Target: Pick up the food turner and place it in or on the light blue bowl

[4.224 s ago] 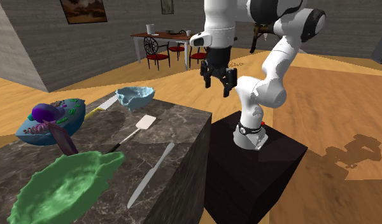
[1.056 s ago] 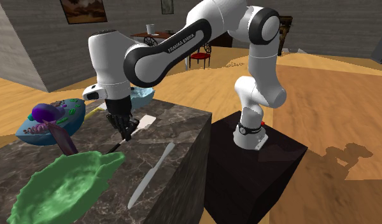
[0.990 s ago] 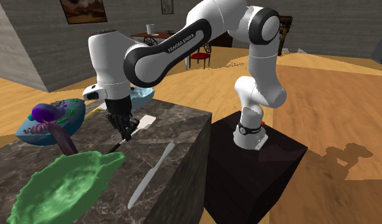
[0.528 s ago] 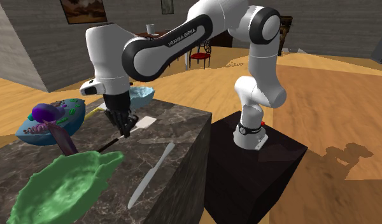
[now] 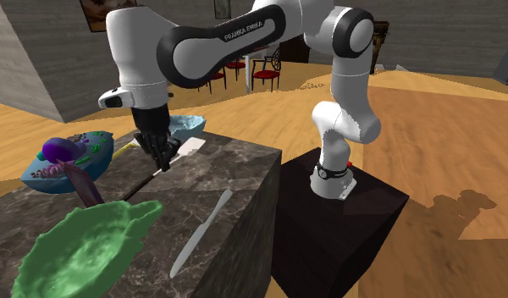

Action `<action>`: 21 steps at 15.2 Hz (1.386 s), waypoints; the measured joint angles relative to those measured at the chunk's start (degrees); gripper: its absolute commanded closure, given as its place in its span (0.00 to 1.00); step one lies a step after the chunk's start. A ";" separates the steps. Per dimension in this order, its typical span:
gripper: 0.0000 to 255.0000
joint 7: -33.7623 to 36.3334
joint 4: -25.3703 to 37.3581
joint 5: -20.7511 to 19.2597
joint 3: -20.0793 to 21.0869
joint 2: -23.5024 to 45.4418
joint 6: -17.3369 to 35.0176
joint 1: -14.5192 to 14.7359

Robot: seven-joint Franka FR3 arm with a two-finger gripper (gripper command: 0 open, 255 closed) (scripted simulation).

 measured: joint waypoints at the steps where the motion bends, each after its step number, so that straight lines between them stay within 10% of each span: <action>1: 1.00 0.13 0.52 -0.08 0.01 -0.21 -0.72 0.04; 21: 1.00 0.70 17.84 0.09 -0.28 1.22 -16.62 -0.65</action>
